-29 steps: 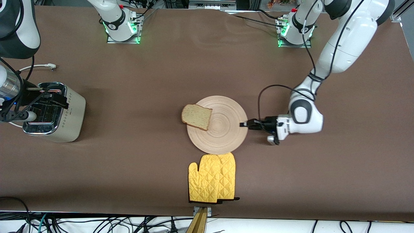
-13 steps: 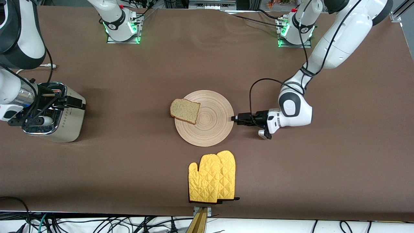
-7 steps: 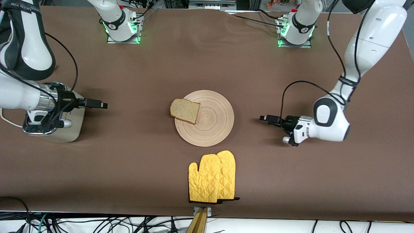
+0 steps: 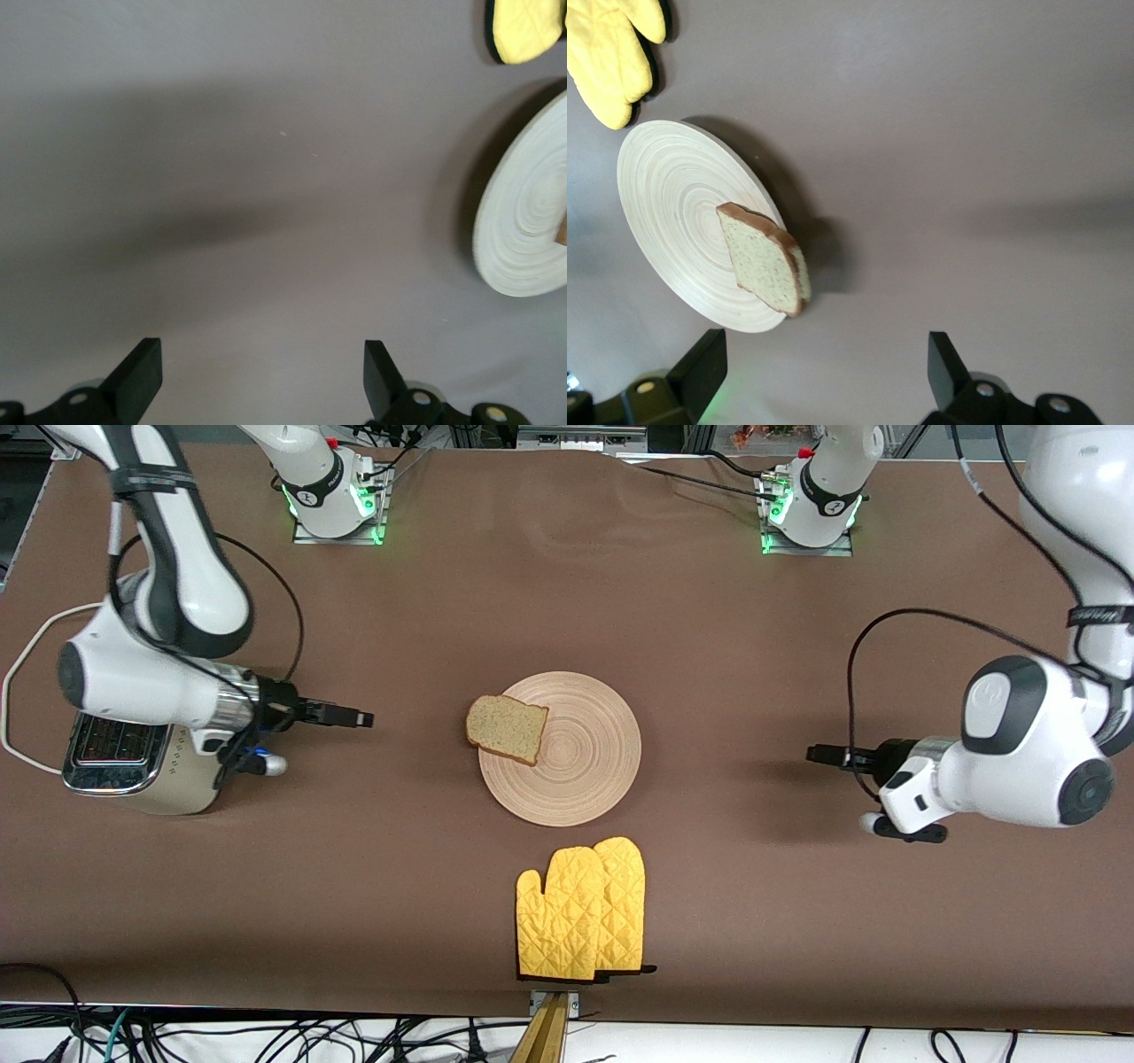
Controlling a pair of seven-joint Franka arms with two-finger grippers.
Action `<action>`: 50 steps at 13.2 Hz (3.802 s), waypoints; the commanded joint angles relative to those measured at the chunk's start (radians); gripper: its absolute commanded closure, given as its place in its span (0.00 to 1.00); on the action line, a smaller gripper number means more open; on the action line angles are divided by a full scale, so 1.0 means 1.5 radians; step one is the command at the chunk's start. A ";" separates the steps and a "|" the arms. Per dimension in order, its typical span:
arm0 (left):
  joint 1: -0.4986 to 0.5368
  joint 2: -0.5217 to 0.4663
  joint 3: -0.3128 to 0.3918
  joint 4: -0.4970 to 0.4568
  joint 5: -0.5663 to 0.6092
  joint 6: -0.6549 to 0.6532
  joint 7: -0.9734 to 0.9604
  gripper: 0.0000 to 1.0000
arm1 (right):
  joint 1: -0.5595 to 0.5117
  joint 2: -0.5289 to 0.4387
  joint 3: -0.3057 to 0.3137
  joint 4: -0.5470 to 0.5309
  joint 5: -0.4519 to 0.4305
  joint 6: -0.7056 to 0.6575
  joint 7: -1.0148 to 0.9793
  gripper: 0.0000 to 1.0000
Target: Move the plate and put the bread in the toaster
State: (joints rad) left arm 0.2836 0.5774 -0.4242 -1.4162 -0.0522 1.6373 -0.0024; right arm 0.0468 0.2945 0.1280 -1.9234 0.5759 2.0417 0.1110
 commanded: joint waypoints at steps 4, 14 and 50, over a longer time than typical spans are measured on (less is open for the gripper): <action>0.001 -0.120 0.002 -0.007 0.127 -0.029 -0.015 0.00 | 0.083 0.043 0.001 -0.053 0.074 0.138 0.015 0.00; 0.017 -0.185 0.043 0.067 0.066 -0.101 -0.014 0.00 | 0.150 0.126 0.024 -0.075 0.174 0.253 -0.011 0.00; -0.171 -0.351 0.244 -0.201 0.019 0.081 -0.012 0.00 | 0.162 0.068 -0.426 0.343 -0.300 -0.455 -0.182 1.00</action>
State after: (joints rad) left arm 0.0204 0.0527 -0.0616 -1.7238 -0.0037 1.7606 -0.0249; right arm 0.2820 0.3931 -0.4418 -1.4314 0.1851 1.3958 -0.0763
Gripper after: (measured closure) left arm 0.000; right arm 0.912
